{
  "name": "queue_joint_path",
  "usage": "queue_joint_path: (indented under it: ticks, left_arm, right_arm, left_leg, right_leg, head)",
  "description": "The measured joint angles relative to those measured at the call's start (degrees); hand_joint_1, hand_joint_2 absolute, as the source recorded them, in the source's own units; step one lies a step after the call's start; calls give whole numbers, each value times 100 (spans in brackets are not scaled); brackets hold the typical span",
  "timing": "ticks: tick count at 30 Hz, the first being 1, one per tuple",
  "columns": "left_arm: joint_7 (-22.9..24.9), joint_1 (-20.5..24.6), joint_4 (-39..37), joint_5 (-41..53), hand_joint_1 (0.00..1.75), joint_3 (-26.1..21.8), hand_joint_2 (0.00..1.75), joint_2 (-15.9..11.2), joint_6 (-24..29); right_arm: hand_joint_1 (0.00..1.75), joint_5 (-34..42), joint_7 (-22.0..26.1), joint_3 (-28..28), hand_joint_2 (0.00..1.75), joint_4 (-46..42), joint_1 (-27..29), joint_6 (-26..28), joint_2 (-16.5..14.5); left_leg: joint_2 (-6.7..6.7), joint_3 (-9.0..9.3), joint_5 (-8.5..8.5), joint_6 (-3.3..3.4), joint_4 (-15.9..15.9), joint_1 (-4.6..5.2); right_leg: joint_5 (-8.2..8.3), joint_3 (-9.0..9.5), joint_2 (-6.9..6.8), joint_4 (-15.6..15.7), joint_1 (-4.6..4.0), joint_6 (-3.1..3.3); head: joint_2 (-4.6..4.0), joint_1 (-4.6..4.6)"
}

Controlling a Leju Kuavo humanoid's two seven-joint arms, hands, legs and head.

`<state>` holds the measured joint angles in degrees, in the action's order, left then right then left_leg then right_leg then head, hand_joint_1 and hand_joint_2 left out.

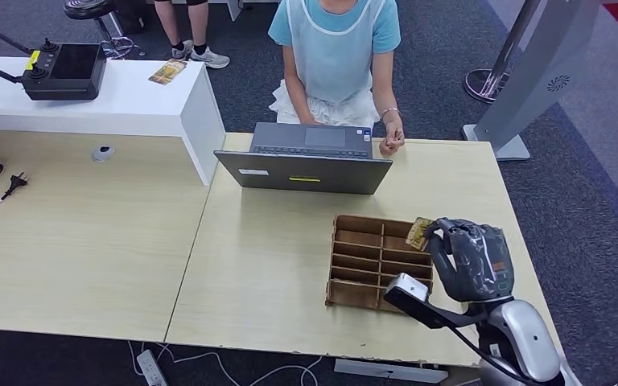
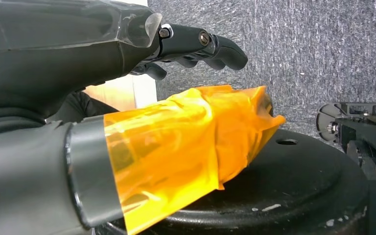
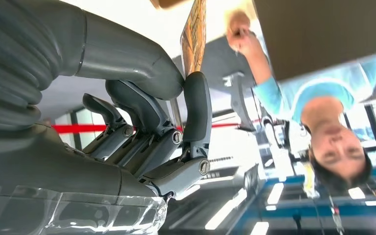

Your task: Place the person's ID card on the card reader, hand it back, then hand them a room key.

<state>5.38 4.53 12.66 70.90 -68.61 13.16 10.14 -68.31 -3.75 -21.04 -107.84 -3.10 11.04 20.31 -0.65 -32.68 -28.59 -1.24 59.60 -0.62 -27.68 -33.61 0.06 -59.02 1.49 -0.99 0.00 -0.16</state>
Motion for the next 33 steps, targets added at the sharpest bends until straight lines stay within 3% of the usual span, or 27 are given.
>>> queue_joint_path:
  ticks: [10, 22, 33]
  left_arm:
    - [-13, 3, 0, 6, 0, 0, 0, -2, -2]
    - [-38, 9, 0, 125, 0, 7, 0, -27, -33]
    - [-40, 32, 0, 273, 0, 49, 0, -55, -107]
  right_arm:
    - [173, 207, 80, -138, 175, 140, -903, -83, 25]
    - [172, 571, -35, -399, 175, 779, -2687, -555, -1]
    - [173, 866, -280, -707, 175, 2272, -4493, -1154, -552]
  left_leg:
    - [0, -2, 2, 0, 0, 0]
    - [0, -2, 9, -3, 1, 0]
    - [-1, -3, 12, 1, 1, -1]
  right_leg:
    - [3, 0, 3, 0, 0, 0]
    - [7, 1, 3, -1, 0, 0]
    - [8, 0, 1, -4, -1, 1]
  head:
    - [0, 0]
    - [0, -1]
    - [0, -1]
